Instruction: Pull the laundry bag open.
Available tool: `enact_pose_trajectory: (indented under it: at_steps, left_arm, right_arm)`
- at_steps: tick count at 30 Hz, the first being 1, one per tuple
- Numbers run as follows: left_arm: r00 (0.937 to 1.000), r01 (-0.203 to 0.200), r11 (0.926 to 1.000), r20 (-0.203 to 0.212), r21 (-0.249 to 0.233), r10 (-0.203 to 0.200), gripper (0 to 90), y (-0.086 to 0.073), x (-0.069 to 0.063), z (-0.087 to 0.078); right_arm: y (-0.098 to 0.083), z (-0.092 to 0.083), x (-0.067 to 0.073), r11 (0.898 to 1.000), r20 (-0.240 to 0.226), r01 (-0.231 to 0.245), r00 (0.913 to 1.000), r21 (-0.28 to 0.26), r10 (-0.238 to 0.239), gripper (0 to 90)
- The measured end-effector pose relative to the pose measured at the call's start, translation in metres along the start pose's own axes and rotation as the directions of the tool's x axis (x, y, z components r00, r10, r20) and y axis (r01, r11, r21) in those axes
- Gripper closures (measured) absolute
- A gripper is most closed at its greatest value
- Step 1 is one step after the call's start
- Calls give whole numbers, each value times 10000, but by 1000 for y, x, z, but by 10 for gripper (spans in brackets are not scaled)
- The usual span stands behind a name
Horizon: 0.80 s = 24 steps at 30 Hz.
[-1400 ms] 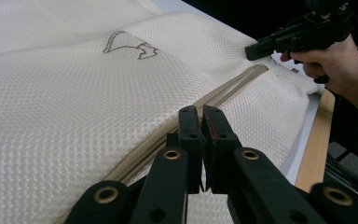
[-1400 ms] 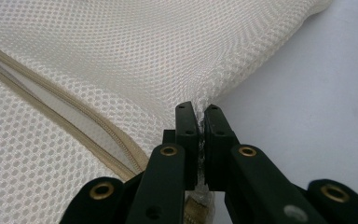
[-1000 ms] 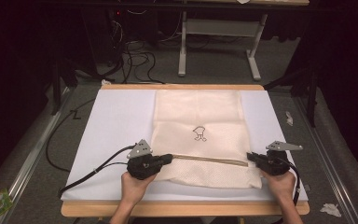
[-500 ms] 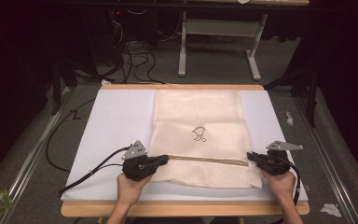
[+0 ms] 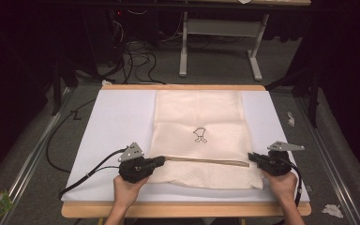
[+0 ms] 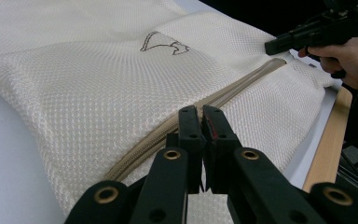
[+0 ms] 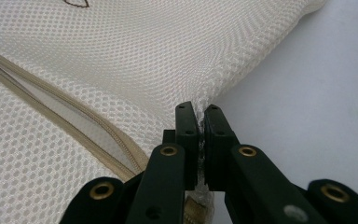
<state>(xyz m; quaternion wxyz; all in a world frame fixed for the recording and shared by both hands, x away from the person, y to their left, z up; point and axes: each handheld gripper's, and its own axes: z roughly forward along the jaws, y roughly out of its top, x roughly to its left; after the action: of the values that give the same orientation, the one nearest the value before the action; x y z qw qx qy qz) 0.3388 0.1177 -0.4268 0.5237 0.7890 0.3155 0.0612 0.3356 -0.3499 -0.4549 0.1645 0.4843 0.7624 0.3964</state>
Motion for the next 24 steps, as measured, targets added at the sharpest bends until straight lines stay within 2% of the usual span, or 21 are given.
enact_pose_trajectory:
  at_steps: [5,14,24]
  left_arm:
    - [9997,243,9997,-37,-24,-243,871,-4,6,-7]
    - [9993,335,9994,-173,-100,-337,871,-6,10,-14]
    - [9991,337,9994,-245,-106,-340,871,-8,12,-16]
  right_arm:
    - [-2,0,-2,9999,100,-106,9999,15,106,875]
    - [-2,0,-1,9998,82,-211,9997,8,211,876]
    - [-1,-1,0,10000,104,-44,9999,-81,45,876]
